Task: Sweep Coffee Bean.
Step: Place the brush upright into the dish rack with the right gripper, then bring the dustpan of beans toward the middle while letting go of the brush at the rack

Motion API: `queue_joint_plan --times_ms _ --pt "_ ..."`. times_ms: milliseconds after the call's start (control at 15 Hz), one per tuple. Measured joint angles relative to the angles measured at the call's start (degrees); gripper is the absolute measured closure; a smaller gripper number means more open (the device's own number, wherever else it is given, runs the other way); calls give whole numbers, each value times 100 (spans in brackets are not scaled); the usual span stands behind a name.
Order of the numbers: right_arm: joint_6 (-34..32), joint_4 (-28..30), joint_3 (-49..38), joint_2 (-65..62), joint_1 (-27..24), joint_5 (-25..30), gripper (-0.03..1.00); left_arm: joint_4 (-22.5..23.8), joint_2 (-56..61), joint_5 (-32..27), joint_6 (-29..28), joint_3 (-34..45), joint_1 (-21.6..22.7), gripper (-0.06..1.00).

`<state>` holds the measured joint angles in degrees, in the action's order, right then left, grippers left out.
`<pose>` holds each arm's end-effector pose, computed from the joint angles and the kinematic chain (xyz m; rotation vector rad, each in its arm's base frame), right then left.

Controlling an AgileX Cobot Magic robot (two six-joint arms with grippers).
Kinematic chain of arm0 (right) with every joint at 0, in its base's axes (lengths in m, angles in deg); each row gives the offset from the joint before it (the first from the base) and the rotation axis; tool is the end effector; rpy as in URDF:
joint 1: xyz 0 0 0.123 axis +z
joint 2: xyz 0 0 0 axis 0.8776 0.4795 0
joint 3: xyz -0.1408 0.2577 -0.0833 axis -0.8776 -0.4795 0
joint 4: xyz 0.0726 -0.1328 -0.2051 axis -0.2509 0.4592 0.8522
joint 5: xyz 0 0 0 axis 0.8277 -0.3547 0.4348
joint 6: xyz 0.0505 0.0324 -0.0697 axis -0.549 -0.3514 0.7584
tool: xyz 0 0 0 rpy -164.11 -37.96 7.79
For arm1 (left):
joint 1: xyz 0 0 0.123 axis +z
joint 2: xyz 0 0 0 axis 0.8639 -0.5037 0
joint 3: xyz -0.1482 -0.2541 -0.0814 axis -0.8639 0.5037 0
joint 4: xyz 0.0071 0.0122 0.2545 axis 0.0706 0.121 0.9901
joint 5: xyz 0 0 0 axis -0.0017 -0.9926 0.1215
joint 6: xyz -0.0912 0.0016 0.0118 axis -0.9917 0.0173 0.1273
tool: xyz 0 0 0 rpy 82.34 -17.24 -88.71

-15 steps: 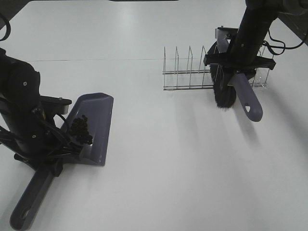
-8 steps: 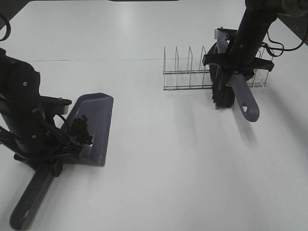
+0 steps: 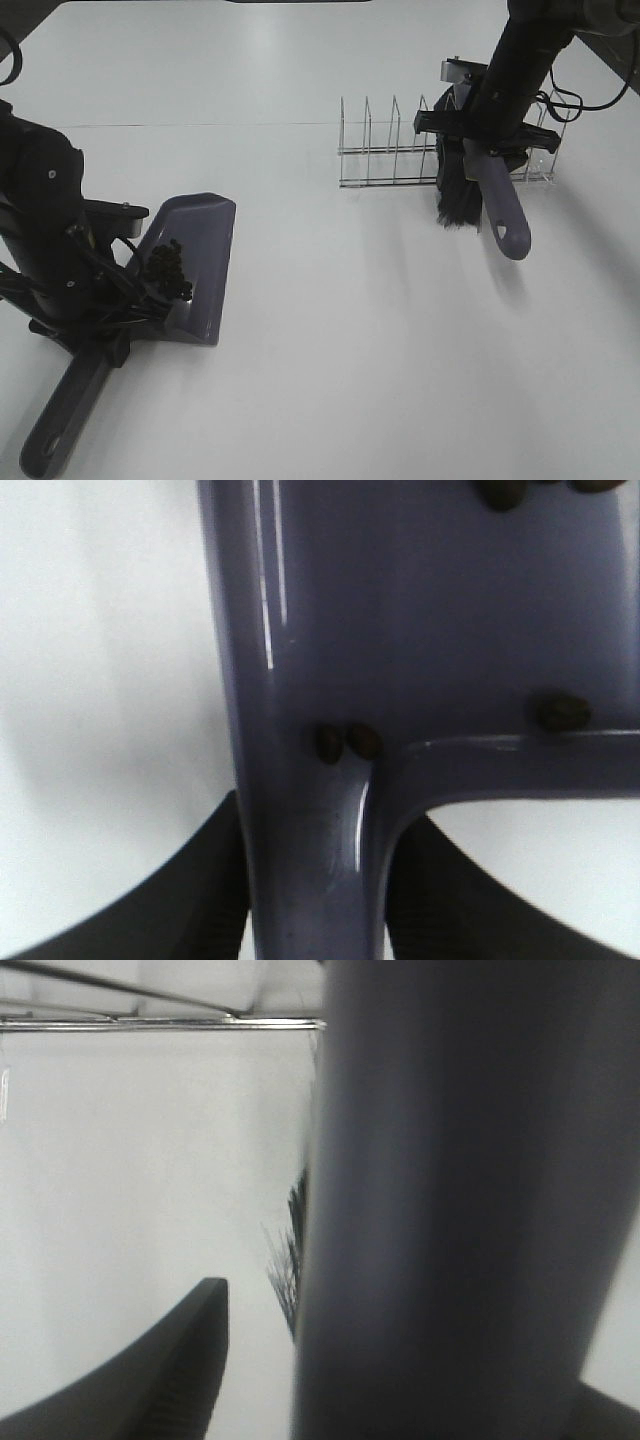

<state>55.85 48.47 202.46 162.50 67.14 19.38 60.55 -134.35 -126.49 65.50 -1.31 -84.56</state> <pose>0.5002 0.0625 0.1395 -0.0556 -3.1333 -0.2011 0.2927 -0.1347 0.1143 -0.2999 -3.1136 -0.0157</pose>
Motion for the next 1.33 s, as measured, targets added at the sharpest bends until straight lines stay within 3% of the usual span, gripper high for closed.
queue_joint_plan --times_ms 933,1267,1333 --pt "0 510 -11 -888 0 -80 43 0 0 0 -57 0 0 61" --pt "0 447 -11 -1364 0 -74 43 -46 -29 23 -418 -109 0 61" --pt "34 183 -11 -1553 0 -69 43 -46 -74 34 -441 -241 0 61"
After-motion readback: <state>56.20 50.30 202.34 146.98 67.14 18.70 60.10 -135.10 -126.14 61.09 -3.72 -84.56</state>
